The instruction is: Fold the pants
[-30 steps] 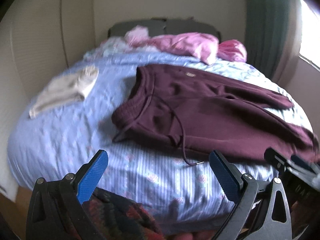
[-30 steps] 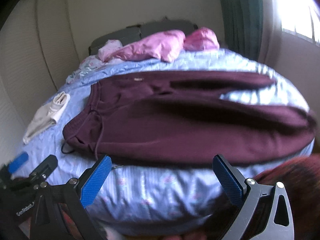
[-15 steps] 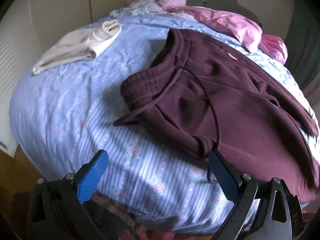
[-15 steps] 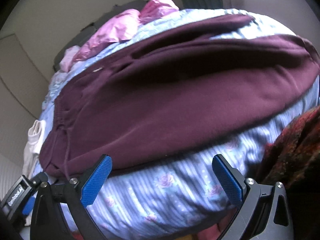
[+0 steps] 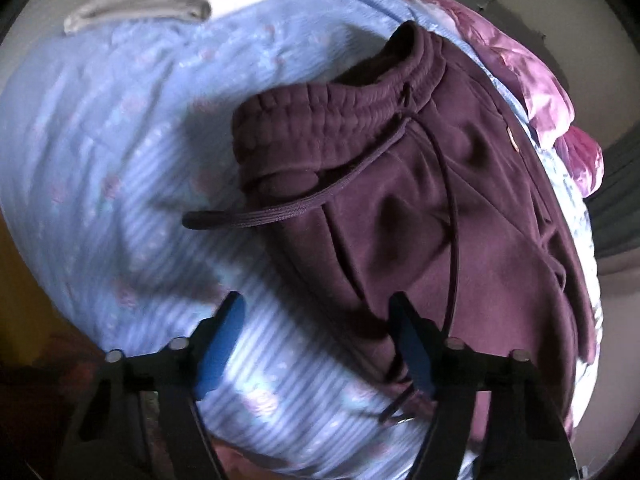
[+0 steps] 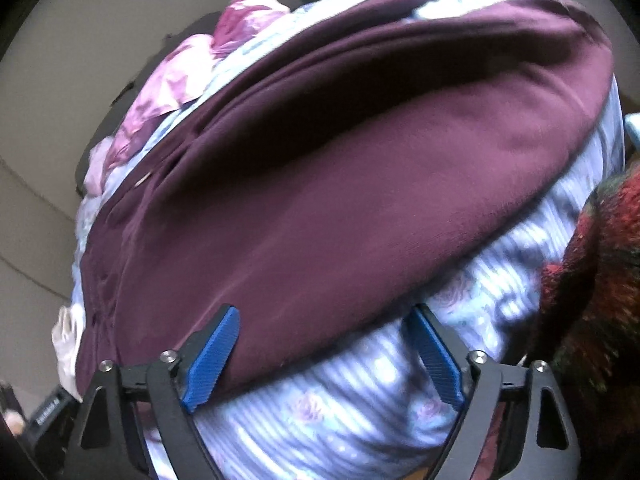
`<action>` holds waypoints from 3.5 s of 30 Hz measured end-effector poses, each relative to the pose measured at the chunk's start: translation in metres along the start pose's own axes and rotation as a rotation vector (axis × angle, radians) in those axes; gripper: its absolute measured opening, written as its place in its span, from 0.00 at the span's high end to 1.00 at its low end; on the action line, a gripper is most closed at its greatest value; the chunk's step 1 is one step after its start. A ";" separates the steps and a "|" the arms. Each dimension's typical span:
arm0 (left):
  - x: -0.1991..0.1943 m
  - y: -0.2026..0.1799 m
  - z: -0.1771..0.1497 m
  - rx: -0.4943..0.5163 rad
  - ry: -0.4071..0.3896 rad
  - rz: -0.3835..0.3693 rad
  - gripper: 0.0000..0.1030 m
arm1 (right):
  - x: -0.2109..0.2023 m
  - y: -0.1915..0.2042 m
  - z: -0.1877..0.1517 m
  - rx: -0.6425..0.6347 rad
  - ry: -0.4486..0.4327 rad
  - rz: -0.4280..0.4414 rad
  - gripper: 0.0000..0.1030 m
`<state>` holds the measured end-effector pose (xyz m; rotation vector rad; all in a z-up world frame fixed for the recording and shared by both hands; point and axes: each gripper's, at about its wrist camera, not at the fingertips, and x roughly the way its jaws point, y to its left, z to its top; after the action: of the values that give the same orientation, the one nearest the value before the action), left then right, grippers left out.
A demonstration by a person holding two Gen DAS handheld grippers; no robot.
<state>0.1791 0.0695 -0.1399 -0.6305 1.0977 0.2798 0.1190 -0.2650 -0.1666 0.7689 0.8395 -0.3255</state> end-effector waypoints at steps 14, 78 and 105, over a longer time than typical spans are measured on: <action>0.003 -0.023 0.008 0.097 -0.022 -0.039 0.81 | 0.001 -0.007 0.025 0.005 -0.031 0.000 0.77; 0.084 -0.254 0.228 0.539 -0.088 0.085 0.65 | 0.169 0.221 0.263 -0.663 0.097 -0.079 0.80; -0.130 -0.233 0.043 1.003 -0.330 -0.155 0.11 | -0.067 0.183 0.202 -1.034 0.003 0.182 0.32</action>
<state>0.2716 -0.0773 0.0671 0.2281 0.7313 -0.2978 0.2854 -0.2869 0.0582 -0.1265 0.7996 0.2787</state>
